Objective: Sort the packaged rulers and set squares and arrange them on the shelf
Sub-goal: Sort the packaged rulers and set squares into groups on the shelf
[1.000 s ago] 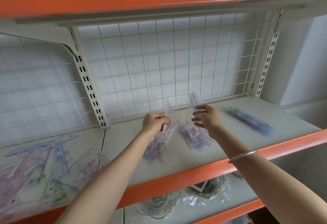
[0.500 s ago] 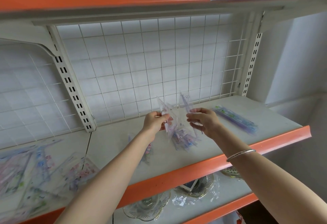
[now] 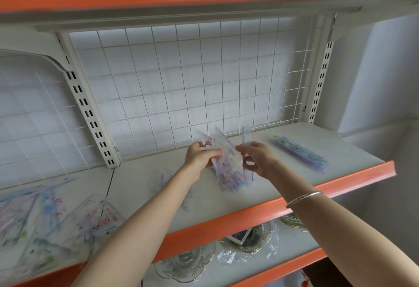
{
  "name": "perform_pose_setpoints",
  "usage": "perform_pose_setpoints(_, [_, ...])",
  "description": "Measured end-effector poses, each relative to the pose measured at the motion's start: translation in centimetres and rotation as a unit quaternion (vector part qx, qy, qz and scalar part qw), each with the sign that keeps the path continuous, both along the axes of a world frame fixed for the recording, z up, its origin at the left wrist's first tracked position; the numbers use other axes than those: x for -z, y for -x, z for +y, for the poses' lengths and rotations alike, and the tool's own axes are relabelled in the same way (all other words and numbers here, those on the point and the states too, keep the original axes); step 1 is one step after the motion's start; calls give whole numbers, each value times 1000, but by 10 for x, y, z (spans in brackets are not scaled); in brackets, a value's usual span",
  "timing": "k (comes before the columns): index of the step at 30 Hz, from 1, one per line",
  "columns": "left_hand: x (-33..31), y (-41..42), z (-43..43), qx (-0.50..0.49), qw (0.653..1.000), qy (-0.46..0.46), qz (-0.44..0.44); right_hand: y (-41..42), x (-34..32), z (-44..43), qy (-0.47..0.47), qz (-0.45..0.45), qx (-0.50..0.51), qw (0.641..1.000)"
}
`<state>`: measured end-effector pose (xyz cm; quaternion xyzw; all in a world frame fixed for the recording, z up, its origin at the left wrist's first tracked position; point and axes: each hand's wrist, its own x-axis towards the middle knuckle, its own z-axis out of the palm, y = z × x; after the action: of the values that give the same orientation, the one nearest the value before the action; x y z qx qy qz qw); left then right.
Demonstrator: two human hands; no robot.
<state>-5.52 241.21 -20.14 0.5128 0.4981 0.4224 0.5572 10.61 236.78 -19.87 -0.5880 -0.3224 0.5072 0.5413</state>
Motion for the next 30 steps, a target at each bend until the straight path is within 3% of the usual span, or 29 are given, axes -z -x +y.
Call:
perform_pose_setpoints(7, [8,-5,6,-17,998,66,18,-12,-1,1,20,-36,70,997])
perform_pose_setpoints(13, [23,-28,9,-15,990,13,142,-25,13,13,20,-128,73,989])
perform_pose_setpoints(17, [19,-32,4,10,922,-50,384,-29,22,16,26,-165,65,984])
perform_pose_setpoints(20, [11,-30,-1,15,863,-50,502,-32,25,16,21,-228,67,971])
perform_pose_setpoints(30, [10,-59,-4,49,817,-261,511,-52,16,9,-5,-384,87,919])
